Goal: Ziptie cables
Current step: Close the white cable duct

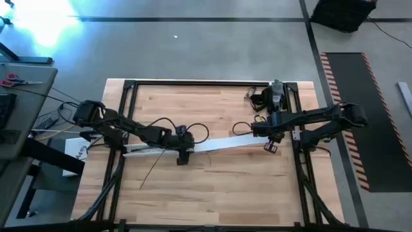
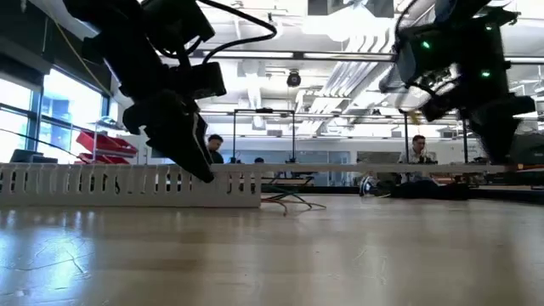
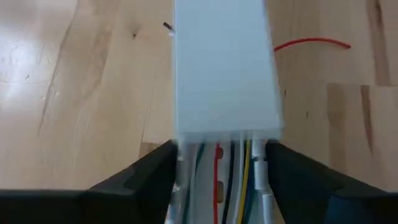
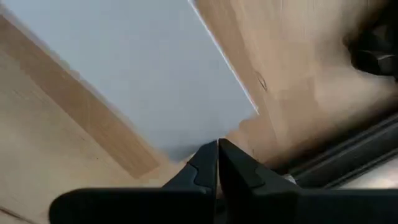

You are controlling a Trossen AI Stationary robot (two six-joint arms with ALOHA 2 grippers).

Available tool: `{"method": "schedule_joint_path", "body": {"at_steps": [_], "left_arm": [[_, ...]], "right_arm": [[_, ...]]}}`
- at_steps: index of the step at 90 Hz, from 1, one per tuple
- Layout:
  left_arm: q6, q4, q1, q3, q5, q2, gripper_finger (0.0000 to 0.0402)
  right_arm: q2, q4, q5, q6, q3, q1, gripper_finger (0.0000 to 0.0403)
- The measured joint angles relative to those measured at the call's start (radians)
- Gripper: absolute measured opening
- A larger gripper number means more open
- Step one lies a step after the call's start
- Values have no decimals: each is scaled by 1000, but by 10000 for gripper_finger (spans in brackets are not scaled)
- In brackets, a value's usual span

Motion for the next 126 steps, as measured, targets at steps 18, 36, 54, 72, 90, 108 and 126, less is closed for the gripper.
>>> {"method": "schedule_joint_path", "body": {"at_steps": [18,36,54,72,90,108,126], "left_arm": [[-2,0,-2,0,-1,0,184],[2,-7,1,1,15,0,195],[9,-43,4,4,25,-4,218],[50,-77,4,4,31,-11,241],[54,-215,4,56,25,-29,250],[24,-278,3,66,25,-32,251],[-7,-286,3,65,25,-32,251]], "right_arm": [[0,4,-25,1,8,0,0],[0,-21,-38,47,11,1,0],[0,-27,-46,63,11,1,0],[0,-18,-61,67,12,1,0],[0,-21,-80,67,11,1,0],[0,-29,-80,44,11,1,0],[-9,-116,-73,-10,9,1,0]]}}
